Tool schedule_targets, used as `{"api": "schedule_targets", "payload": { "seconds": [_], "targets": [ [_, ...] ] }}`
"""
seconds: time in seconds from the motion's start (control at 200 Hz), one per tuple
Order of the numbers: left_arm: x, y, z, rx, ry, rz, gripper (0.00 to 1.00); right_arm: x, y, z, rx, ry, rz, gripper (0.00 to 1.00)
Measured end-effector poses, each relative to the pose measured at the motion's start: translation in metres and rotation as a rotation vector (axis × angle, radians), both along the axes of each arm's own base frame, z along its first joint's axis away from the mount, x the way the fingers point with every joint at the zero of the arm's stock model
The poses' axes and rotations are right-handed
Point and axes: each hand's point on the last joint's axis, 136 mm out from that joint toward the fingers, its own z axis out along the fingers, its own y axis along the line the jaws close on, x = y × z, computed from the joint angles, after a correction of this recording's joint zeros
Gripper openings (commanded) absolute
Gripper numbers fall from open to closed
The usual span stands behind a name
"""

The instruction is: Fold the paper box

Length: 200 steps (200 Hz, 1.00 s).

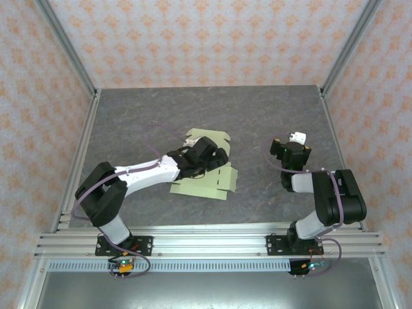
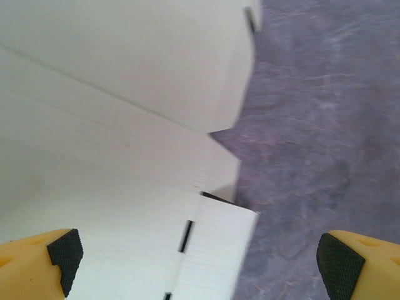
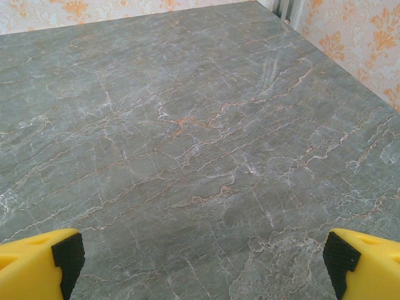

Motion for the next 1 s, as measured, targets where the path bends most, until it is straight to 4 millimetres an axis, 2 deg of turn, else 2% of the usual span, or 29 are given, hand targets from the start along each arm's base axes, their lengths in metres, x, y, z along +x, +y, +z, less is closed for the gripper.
{"api": "schedule_targets", "payload": {
  "seconds": [0.12, 0.195, 0.25, 0.3, 0.35, 0.415, 0.485, 0.551, 0.616, 0.666, 0.746, 0.891, 1.001],
  "targets": [
    [-0.004, 0.021, 0.031, 0.067, -0.067, -0.002, 1.0, 0.0, -0.001, 0.0, 0.01, 0.001, -0.001, 0.99],
    [-0.008, 0.044, 0.061, 0.111, -0.139, 0.013, 1.0, -0.003, -0.006, -0.001, 0.015, 0.018, -0.025, 0.99],
    [-0.009, 0.063, 0.089, 0.125, -0.21, 0.039, 1.0, -0.005, -0.01, 0.006, 0.013, 0.037, -0.053, 0.99],
    [-0.01, 0.083, 0.109, 0.127, -0.26, 0.075, 1.0, -0.003, -0.013, 0.024, 0.019, 0.032, -0.075, 0.99],
    [-0.008, 0.115, 0.126, 0.131, -0.304, 0.143, 1.0, 0.001, -0.014, 0.051, 0.04, 0.005, -0.093, 0.99],
    [-0.005, 0.161, 0.131, 0.151, -0.329, 0.26, 1.0, 0.005, -0.014, 0.09, 0.089, -0.036, -0.116, 0.99],
    [-0.008, 0.212, 0.118, 0.197, -0.312, 0.389, 1.0, 0.005, -0.013, 0.129, 0.161, -0.064, -0.138, 0.99],
    [-0.017, 0.244, 0.096, 0.243, -0.267, 0.466, 1.0, 0.001, -0.008, 0.151, 0.239, -0.058, -0.14, 0.99],
    [-0.027, 0.267, 0.072, 0.284, -0.214, 0.515, 1.0, -0.009, 0.003, 0.154, 0.323, -0.025, -0.112, 0.99],
    [-0.034, 0.275, 0.052, 0.302, -0.168, 0.524, 1.0, -0.02, 0.015, 0.142, 0.397, 0.027, -0.072, 0.99],
    [-0.039, 0.273, 0.021, 0.306, -0.09, 0.484, 1.0, -0.04, 0.039, 0.113, 0.52, 0.126, 0.004, 0.99],
    [-0.035, 0.245, -0.023, 0.23, 0.028, 0.37, 1.0, -0.083, 0.086, 0.055, 0.7, 0.334, 0.104, 0.99],
    [-0.042, 0.223, -0.048, 0.133, 0.071, 0.299, 1.0, -0.112, 0.119, 0.033, 0.765, 0.46, 0.19, 0.99]
  ]
}}
